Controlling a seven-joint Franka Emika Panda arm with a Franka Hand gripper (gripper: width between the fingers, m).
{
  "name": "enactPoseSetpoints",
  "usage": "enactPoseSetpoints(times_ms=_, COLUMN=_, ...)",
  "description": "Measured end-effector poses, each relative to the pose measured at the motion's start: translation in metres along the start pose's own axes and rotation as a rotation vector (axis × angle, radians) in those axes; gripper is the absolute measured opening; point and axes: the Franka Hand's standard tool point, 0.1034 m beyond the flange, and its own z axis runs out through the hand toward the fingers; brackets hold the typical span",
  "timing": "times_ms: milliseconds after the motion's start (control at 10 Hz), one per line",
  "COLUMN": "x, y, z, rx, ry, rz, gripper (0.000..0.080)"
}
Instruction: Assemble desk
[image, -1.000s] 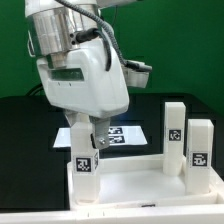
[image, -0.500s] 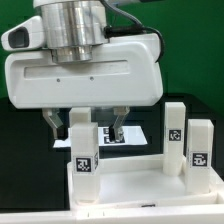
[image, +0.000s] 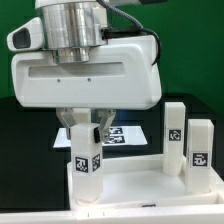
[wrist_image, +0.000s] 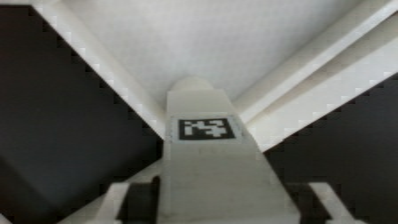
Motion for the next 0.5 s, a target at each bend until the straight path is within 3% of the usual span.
enactPoseSetpoints(times_ms=200, x=0.0017, y=0.0054, z=-0.0023, rx=-0.013, ry=-0.018, rz=0.366, gripper=0.0293)
enactPoseSetpoints(times_ms=500, x=-0.0018, y=-0.0015, z=-0.0009, rx=0.047, ry=-0.081, rz=0.968, gripper=0.0288)
